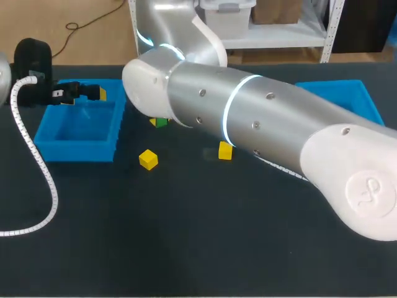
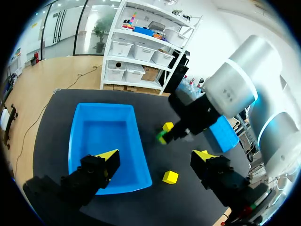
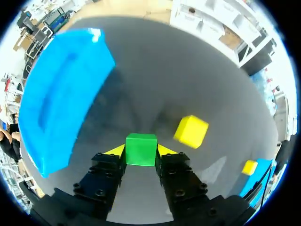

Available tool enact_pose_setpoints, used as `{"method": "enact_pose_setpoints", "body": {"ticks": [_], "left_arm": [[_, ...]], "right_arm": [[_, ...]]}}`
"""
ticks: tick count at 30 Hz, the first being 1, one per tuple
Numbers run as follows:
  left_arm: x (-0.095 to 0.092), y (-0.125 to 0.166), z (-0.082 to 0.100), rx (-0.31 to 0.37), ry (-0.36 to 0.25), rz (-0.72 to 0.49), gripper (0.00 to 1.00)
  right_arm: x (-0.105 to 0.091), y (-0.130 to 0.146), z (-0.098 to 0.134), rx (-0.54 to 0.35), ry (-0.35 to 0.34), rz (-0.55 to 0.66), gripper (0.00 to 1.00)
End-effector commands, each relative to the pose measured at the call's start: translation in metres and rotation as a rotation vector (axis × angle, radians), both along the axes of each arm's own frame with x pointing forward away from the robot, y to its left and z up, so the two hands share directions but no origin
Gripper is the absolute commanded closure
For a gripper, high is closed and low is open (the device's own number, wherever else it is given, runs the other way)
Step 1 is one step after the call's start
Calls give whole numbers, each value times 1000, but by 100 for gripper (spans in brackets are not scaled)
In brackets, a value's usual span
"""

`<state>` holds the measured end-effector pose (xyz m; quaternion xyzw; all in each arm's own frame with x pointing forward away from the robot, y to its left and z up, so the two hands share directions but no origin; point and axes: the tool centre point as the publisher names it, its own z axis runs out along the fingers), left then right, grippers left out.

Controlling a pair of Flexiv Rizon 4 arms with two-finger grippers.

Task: Put the green cubes in the right bin and the yellow cubes in the left bin.

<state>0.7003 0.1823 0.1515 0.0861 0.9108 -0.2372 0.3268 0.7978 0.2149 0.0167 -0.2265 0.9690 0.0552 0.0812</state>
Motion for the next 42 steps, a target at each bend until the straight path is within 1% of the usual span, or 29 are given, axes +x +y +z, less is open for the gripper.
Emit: {"method": "enact_pose_setpoints", "body": {"ticks": [1,5,7,9,11,13,17,19,22,26,30,33,36,39,42], "left_arm": [[0,2,-2,-10,-7,-7,0],[0,2,-2,-10,-7,-7,0],[0,2,-2,-10,-7,-7,0],[0,2,-2,-10,-7,-7,0],[0,2,-2,-10,-7,-7,0],[0,2,-2,-10,-7,-7,0],[0,2,-2,-10,-7,-7,0],[0,2,-2,-10,-7,-7,0],[0,2,-2,-10,-7,-7,0],[0,2,-2,-10,-7,-7,0],[0,2,-2,-10,-7,-7,0],[0,2,-2,-10,-7,-7,0],[0,2,-2,-10,-7,-7,0],[0,2,-2,-10,-7,-7,0],[0,2,-2,-10,-7,-7,0]], "right_arm": [[9,-26,47,104,-87,-3,100],[26,-61,95,251,-177,-42,100],[34,-86,115,316,-219,-65,100],[42,-115,129,364,-254,-106,100],[47,-150,140,399,-286,-166,100],[48,-185,145,432,-312,-223,100],[38,-253,150,467,-350,-354,100],[29,-282,150,486,-363,-416,100],[9,-319,151,485,-384,-492,100],[-19,-357,145,460,-392,-570,100],[-41,-388,131,434,-379,-649,100],[-57,-401,118,417,-355,-688,100],[-69,-405,103,398,-325,-704,100],[-75,-409,88,401,-300,-736,100],[-75,-409,79,404,-290,-750,100]]}}
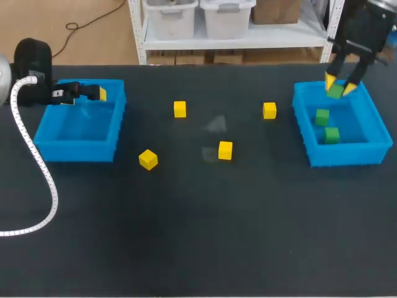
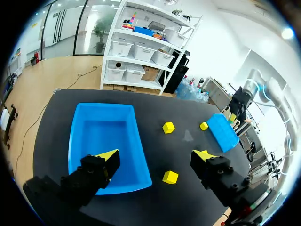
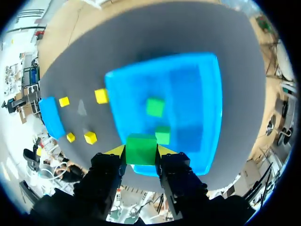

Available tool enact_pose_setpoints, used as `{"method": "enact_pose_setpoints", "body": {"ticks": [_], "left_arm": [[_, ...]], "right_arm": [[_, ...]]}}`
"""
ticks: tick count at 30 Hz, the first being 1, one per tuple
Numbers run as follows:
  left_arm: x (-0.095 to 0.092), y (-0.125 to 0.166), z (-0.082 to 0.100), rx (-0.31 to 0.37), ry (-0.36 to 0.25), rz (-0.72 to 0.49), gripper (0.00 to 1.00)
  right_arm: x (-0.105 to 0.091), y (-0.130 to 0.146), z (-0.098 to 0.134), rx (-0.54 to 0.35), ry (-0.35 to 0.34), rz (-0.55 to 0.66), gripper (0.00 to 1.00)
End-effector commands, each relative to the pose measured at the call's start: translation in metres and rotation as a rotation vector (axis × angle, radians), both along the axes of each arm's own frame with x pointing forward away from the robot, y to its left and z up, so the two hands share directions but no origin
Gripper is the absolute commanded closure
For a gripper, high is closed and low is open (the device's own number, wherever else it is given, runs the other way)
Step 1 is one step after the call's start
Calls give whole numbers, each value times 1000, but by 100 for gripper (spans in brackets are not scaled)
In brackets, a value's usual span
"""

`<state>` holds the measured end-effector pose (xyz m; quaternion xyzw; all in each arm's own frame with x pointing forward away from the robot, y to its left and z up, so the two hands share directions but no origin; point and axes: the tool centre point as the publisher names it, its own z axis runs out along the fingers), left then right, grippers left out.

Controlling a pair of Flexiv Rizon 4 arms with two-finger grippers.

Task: Put the green cubes in the right bin and the yellow cubes in the left bin.

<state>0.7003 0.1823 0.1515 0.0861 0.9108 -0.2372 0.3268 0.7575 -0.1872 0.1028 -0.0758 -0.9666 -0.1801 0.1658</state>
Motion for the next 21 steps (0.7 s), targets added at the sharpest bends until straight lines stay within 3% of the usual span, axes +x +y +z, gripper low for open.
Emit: {"method": "enact_pose_setpoints", "body": {"ticks": [1,13,14,15,16,17,21], "left_arm": [[0,2,-2,-10,-7,-7,0],[0,2,-2,-10,-7,-7,0],[0,2,-2,-10,-7,-7,0],[0,2,-2,-10,-7,-7,0],[0,2,-2,-10,-7,-7,0],[0,2,-2,-10,-7,-7,0],[0,2,-2,-10,-7,-7,0]], "right_arm": [[-34,-7,-9,-87,-833,-330,100],[-22,-16,-7,-115,-843,-346,98],[-21,-17,-7,-114,-846,-348,91],[-20,-18,-5,-114,-848,-347,74],[-18,-18,-4,-114,-854,-346,25],[-17,-19,-2,-115,-865,-338,0],[-12,-21,6,-109,-892,-333,0]]}}
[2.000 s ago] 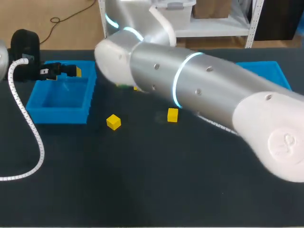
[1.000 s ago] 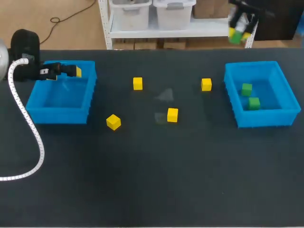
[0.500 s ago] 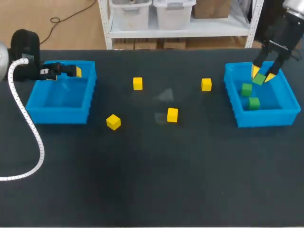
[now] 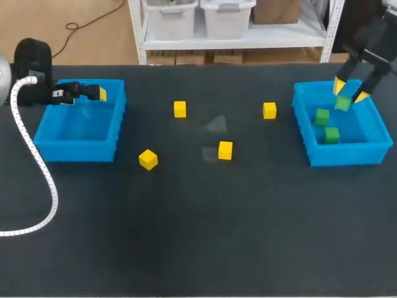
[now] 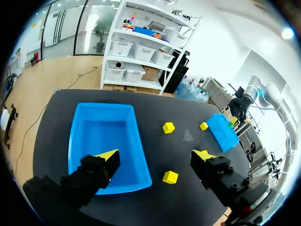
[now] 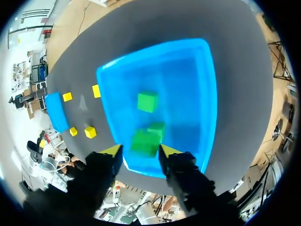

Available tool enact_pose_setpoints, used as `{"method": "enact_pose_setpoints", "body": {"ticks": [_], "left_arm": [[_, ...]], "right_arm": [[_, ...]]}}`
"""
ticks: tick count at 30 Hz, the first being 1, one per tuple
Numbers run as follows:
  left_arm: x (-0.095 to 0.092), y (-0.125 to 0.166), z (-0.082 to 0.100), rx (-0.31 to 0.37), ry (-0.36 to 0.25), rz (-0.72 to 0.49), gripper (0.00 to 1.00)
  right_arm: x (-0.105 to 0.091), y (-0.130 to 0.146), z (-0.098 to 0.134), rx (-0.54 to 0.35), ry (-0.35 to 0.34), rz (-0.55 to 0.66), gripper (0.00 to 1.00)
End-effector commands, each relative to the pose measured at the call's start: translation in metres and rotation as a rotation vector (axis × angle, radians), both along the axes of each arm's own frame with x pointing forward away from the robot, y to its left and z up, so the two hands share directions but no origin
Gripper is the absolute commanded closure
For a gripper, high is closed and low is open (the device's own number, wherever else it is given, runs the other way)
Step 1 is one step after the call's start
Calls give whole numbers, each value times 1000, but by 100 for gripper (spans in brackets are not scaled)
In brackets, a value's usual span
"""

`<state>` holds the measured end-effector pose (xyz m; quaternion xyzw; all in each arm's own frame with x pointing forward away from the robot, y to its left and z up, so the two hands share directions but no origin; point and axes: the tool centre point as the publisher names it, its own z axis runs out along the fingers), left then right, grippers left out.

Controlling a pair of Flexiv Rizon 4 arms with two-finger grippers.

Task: Put the green cubes in the right bin and the yellow cubes in the left bin.

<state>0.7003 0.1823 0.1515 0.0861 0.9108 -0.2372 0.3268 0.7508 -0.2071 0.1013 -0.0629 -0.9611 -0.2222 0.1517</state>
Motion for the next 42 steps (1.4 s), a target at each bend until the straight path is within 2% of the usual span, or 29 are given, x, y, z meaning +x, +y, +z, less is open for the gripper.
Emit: {"method": "enact_pose_setpoints", "body": {"ticks": [1,4,7,22,24,26,28,30,33,36,41,42], "left_arm": [[0,2,-2,-10,-7,-7,0],[0,2,-2,-10,-7,-7,0],[0,2,-2,-10,-7,-7,0],[0,2,-2,-10,-7,-7,0],[-3,0,5,108,-21,-61,0],[-6,-8,13,176,-32,-115,0],[-11,-21,18,309,-55,-222,0],[-16,-37,23,401,-73,-307,0],[-23,-63,27,445,-60,-421,0],[-31,-84,24,463,14,-518,0],[-40,-105,-4,549,146,-624,0],[-40,-106,-10,546,178,-630,0]], "right_arm": [[-4,-1,9,-175,-859,-376,0],[-1,0,16,-171,-889,-357,0],[2,5,22,-171,-956,-301,0],[2,5,22,-171,-956,-301,0],[2,5,22,-171,-956,-301,0],[2,5,22,-171,-956,-301,0],[2,5,22,-171,-956,-301,0],[2,5,22,-171,-956,-301,0],[2,5,22,-171,-956,-301,0],[2,5,22,-171,-956,-301,0],[2,5,22,-171,-956,-301,0],[2,5,22,-171,-956,-301,0]]}}
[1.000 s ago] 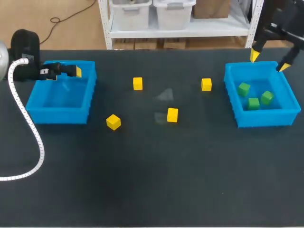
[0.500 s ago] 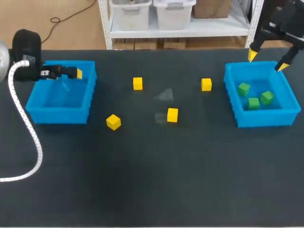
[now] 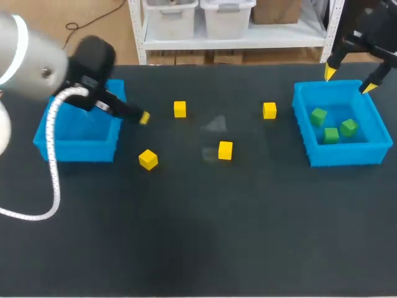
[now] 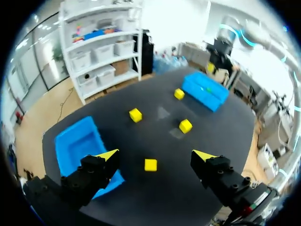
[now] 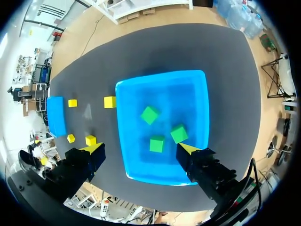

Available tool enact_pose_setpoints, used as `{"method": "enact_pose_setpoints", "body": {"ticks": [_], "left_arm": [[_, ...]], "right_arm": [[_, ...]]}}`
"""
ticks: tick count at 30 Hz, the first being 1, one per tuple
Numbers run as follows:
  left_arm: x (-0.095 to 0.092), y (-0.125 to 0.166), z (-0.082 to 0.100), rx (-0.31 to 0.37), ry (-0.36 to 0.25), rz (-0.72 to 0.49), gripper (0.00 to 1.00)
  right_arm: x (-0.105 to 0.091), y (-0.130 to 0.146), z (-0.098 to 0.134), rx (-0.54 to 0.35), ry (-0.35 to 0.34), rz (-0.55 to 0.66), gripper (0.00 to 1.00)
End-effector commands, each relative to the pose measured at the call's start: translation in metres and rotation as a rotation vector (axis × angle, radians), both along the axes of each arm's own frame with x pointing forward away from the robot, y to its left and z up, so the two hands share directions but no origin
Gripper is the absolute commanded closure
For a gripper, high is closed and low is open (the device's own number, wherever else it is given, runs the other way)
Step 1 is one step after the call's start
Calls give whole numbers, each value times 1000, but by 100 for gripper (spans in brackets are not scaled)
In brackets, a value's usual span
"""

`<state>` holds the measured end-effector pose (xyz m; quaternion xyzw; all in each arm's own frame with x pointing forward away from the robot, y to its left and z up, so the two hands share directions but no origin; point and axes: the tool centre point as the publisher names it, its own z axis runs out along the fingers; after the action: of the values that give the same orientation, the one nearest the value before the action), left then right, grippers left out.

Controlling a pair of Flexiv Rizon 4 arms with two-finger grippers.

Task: Put the green cubes in the right bin and the yellow cubes in the left bin.

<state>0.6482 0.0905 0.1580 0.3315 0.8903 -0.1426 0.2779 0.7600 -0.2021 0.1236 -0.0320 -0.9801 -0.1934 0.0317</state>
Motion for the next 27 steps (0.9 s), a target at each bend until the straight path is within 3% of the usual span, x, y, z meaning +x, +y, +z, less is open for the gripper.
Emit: {"method": "enact_pose_setpoints", "body": {"ticks": [1,3,7,19,27], "left_arm": [[12,-15,-20,272,224,-176,0],[10,-15,-32,342,236,-194,0],[12,-13,-51,404,259,-202,0],[13,-15,-88,466,333,-179,0],[12,-10,-102,480,367,-147,0]], "right_arm": [[-7,0,0,-60,-723,-297,0],[-7,0,0,-60,-723,-297,0],[-7,0,0,-60,-723,-297,0],[-7,0,0,-60,-723,-297,0],[-7,0,0,-60,-723,-297,0]]}}
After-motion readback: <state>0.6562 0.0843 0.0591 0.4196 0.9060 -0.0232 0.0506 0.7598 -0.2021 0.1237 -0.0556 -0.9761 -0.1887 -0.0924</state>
